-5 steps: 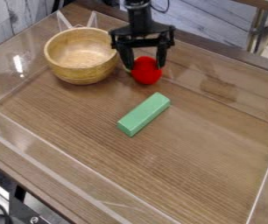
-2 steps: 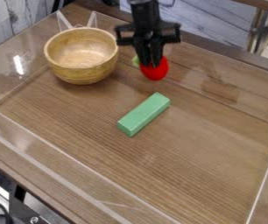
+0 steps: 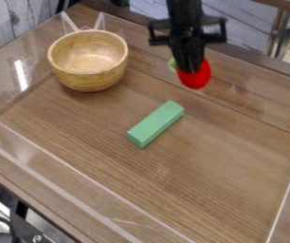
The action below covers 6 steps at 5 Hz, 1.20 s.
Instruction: Move the red fruit to the right
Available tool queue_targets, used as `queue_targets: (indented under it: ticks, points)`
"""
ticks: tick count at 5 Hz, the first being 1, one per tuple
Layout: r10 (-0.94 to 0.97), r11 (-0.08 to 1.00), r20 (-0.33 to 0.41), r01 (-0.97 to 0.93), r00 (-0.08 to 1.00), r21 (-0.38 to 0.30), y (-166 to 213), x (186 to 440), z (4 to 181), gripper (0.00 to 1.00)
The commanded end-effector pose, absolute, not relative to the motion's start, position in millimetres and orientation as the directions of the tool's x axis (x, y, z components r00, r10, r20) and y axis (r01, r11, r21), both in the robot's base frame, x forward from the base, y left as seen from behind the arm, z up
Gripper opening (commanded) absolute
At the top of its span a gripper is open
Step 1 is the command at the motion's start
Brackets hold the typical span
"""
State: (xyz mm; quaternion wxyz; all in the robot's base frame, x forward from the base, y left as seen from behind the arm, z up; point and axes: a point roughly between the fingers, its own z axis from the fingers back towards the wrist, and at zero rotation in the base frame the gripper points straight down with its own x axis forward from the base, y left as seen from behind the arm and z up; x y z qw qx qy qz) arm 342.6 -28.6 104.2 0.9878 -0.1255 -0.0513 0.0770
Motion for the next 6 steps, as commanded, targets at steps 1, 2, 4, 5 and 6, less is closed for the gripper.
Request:
queue_targets:
  ticks: [1, 2, 4, 5, 6]
  points:
    - [0.097, 0.965, 0.154, -0.055, 0.983, -0.256, -58, 326, 124.3, 0.00]
    - [0.056, 0.968, 0.143, -0.019, 0.988, -0.249, -82, 309, 114.2, 0.00]
    - [0.115, 0.972, 0.156, -0.078, 0.981, -0.223, -70, 287, 67.8, 0.00]
    - [0.063, 0.976, 0.162, -0.027, 0.985, -0.217, -70, 297, 59.1, 1.00]
    - [0.018, 0.977, 0.164, 0.017, 0.986, -0.211, -70, 306, 56.2, 1.00]
